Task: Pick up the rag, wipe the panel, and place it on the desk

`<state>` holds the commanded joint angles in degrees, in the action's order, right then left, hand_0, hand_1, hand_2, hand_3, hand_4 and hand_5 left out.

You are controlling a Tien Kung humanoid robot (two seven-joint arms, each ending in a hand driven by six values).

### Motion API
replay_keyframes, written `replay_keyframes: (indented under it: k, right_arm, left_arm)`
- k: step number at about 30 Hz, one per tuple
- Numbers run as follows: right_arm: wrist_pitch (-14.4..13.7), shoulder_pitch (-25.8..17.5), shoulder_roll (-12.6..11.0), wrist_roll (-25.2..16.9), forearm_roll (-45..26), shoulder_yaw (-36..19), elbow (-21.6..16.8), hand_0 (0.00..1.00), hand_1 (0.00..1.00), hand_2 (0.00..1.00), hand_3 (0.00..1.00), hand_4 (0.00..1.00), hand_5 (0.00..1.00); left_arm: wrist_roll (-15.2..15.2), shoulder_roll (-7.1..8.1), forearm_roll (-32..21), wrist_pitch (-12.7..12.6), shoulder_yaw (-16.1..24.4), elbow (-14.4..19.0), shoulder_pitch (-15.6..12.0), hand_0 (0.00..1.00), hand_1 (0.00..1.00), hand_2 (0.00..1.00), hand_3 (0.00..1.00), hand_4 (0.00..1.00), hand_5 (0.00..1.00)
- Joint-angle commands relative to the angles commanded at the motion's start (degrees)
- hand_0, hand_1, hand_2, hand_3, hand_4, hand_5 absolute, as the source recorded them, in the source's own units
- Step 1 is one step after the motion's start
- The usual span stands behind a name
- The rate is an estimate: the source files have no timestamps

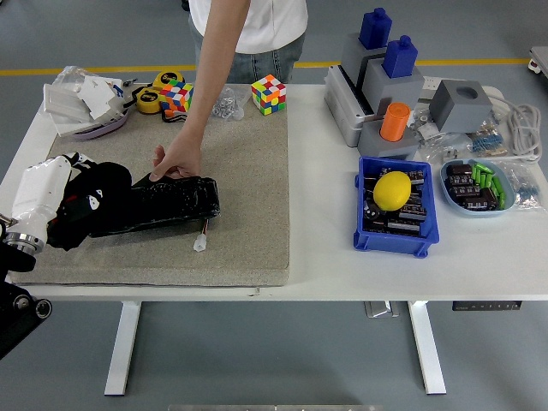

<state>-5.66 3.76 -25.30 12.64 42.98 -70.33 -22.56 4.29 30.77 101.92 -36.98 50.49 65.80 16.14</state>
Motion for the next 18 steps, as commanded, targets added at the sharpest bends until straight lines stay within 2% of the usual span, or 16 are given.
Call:
replay_keyframes:
  k: [10, 15, 18]
  right_arm:
    - [-0.1, -0.2, 0.2, 0.0, 0.1, -0.1, -0.1, 0.756, 0.647, 0.697, 0.595, 0.966, 0.586]
    - [-0.1, -0.2, 0.2, 0.1, 0.3, -0.1, -0.2, 0.756, 0.646, 0.697, 0.595, 0.966, 0.585]
    - [-0.1, -0.3, 0.3, 0.2, 0.4, -0.1, -0.2, 0.756, 0.646, 0.697, 0.595, 0.966, 0.585]
  left_arm:
    - [-1.8, -0.24, -0.6, 0.0, 6.1, -2.6, -1.3, 0.166, 0.092, 0.495, 0.561, 0.513, 0.002]
    - [-2.5, 0.40, -0.9, 0.0, 7.5, -3.2, -1.4, 0.166, 0.093, 0.495, 0.561, 0.515, 0.002]
    - [-3.6, 0.50, -2.0, 0.0, 7.9, -4.7, -1.4, 0.166, 0.093, 0.495, 0.561, 0.515, 0.002]
